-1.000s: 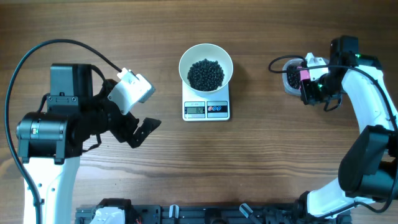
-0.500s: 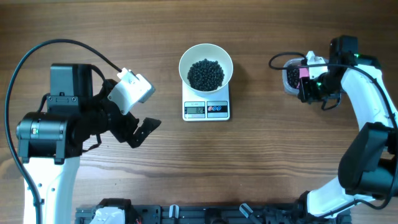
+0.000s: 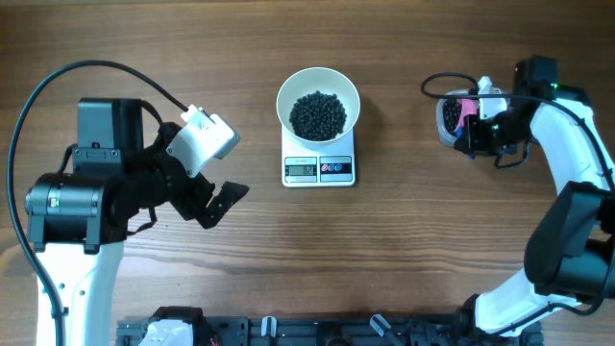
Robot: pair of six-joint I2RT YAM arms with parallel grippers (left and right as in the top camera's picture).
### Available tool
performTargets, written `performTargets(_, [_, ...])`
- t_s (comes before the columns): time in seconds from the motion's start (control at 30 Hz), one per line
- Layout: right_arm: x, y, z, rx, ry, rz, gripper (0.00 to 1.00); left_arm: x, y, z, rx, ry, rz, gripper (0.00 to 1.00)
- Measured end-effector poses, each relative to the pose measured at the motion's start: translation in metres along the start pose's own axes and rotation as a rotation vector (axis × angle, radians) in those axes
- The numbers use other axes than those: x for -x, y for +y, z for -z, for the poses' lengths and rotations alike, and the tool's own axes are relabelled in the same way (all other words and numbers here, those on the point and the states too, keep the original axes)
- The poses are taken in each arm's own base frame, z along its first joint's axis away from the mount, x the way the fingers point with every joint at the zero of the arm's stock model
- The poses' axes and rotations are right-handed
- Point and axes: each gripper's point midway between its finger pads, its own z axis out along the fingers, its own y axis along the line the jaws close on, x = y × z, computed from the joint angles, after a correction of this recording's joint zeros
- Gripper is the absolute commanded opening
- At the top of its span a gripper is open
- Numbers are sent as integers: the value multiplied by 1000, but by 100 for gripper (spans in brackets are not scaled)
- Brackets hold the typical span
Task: Scoop item into bowl and weigh 150g on scale
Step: 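Dip the scoop into the black beans and drag to fill it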
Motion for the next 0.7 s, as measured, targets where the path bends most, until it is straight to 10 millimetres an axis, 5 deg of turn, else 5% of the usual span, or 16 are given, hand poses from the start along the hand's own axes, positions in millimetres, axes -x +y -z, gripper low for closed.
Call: performTargets(0.7, [-9, -3, 10, 166, -10, -109, 4, 0, 0, 0, 0, 0, 0, 100])
